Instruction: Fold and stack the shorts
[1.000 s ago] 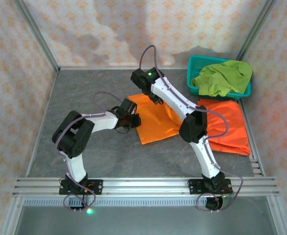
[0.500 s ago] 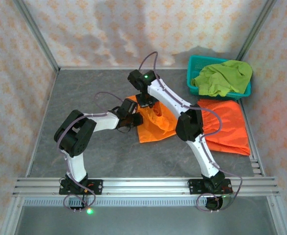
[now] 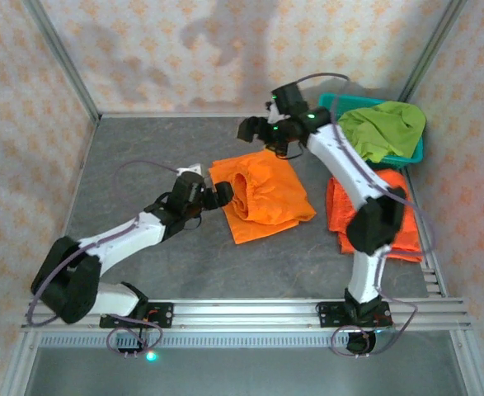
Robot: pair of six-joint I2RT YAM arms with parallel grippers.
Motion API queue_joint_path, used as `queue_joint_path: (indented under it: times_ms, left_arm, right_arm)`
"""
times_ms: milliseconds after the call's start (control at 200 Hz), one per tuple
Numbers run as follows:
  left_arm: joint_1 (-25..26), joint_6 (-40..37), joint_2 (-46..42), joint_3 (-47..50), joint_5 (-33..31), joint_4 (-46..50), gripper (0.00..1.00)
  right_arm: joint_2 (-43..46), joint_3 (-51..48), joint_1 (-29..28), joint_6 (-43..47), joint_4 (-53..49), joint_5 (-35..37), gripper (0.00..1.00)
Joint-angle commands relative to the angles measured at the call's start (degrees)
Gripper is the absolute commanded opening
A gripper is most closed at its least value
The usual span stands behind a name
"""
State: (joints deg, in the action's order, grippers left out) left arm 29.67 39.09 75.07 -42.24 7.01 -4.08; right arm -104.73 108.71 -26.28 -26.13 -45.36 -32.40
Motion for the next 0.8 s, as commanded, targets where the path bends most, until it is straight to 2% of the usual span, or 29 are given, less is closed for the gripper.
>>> queue_joint_path:
  times_ms: [0, 75, 145, 265, 440, 661, 796]
  left_arm:
    - [-1.51, -0.86, -1.33, -4.07, -0.10, 3.51, 0.94]
    - [-2.83, -0.41, 1.58, -9.15, 3.79, 6.51, 0.93]
    - [-3.73, 1.11, 5.77, -14.24, 6.82, 9.82, 0.89]
    - [-3.85, 4.48, 12.75, -20.43, 12.39, 9.75, 0.84]
    - [-3.84, 3.06, 24.02, -32.53, 12.70, 22.44, 0.76]
    - [-3.43, 4.16, 33.85, -39.82, 13.27, 26.44, 0.63]
    - [-2.73, 4.69, 38.07, -42.86, 14.06, 26.52, 0.51]
  right_arm:
    - [4.17, -9.97, 0.37, -6.55, 12.22, -3.75, 0.90]
    - [5.82, -15.04, 0.82, -6.11, 12.57, -1.22, 0.90]
    - [7.28, -18.90, 1.12, -6.06, 13.23, 0.32, 0.90]
    - [10.18, -25.02, 1.59, -5.95, 14.81, 2.80, 0.91]
    - [13.78, -32.00, 4.07, -5.57, 15.34, 4.80, 0.95]
    - [17.73, -37.62, 6.74, -5.65, 16.10, 6.08, 0.97]
    - [18.70, -38.88, 6.78, -5.46, 16.01, 6.40, 0.98]
